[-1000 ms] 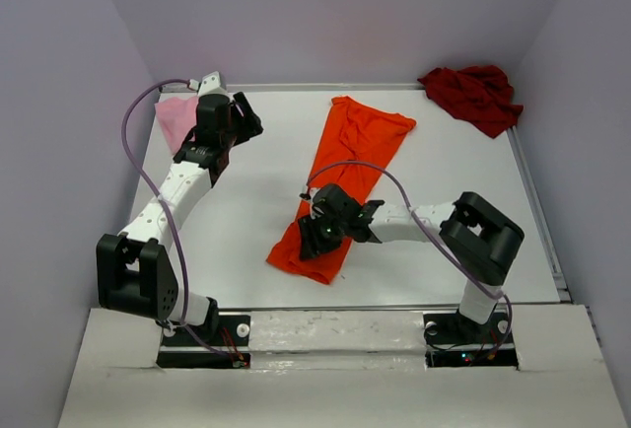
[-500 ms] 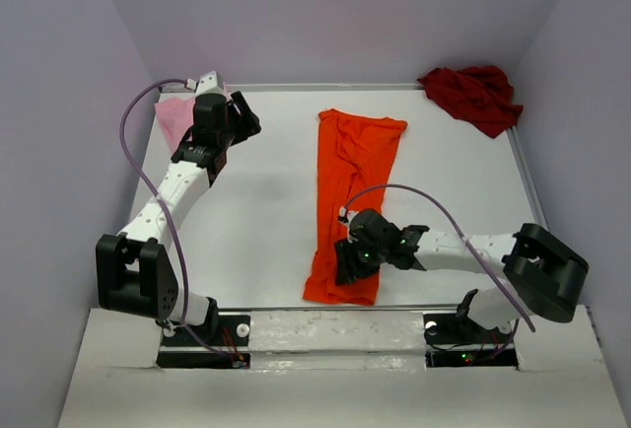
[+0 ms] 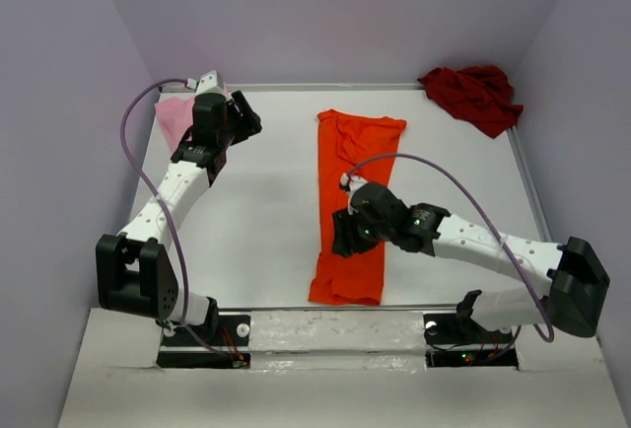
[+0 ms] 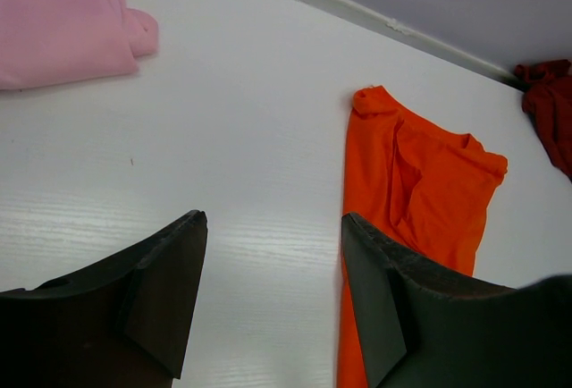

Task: Fold and stack the t-shirts
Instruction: Move the rectangle-folded T-shirt to the center of the board.

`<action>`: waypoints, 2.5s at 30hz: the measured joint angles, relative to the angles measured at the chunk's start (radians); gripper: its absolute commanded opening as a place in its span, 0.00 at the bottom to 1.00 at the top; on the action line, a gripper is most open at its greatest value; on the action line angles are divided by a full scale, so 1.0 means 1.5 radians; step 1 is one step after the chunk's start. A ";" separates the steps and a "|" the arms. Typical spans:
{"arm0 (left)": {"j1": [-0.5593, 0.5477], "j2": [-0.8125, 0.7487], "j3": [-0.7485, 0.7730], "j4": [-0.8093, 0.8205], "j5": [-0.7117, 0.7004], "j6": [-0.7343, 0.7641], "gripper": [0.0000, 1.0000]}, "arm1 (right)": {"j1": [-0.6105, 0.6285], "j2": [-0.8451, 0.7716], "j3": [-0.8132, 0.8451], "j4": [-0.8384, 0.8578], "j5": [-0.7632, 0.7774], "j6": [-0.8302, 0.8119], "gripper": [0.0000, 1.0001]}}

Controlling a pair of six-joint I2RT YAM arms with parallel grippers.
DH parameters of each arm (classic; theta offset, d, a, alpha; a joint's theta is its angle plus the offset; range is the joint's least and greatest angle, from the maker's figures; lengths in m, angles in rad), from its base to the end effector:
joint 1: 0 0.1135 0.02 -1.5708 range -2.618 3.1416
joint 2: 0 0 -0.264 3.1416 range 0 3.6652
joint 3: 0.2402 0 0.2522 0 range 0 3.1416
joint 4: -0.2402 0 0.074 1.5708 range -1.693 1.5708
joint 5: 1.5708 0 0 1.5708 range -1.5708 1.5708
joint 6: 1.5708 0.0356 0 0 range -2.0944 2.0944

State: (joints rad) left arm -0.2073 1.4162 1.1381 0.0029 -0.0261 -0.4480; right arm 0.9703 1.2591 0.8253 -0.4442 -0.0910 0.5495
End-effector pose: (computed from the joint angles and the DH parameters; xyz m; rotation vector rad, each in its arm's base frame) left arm 0.3298 -0.0684 0.3350 -0.2426 1.8522 -0.4318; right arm 0.1422 0.2134 0.2320 -0.5856 2.5374 0.7333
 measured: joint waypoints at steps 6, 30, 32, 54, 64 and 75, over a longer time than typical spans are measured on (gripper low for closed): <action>0.000 0.000 -0.005 0.006 0.013 -0.002 0.71 | -0.015 0.099 0.248 0.033 0.118 -0.082 0.54; -0.001 0.000 -0.012 0.013 0.056 -0.004 0.71 | -0.393 0.638 0.685 0.122 0.044 -0.160 0.53; -0.001 0.000 -0.012 0.013 0.060 -0.004 0.71 | -0.409 0.638 0.685 0.121 0.044 -0.160 0.53; -0.001 0.000 -0.012 0.015 0.070 -0.004 0.71 | -0.419 0.703 0.649 0.129 -0.036 -0.117 0.52; -0.001 0.000 -0.012 0.015 0.072 -0.004 0.71 | -0.421 0.834 0.867 0.088 -0.051 -0.113 0.53; -0.001 0.000 -0.012 0.015 0.087 -0.009 0.71 | -0.448 0.967 1.079 0.065 -0.156 -0.112 0.56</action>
State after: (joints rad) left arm -0.2081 1.4166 1.1202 0.0257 0.1043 -0.4618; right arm 0.2985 2.7098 2.4435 -0.3466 -0.3244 0.3813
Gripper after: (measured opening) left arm 0.709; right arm 0.547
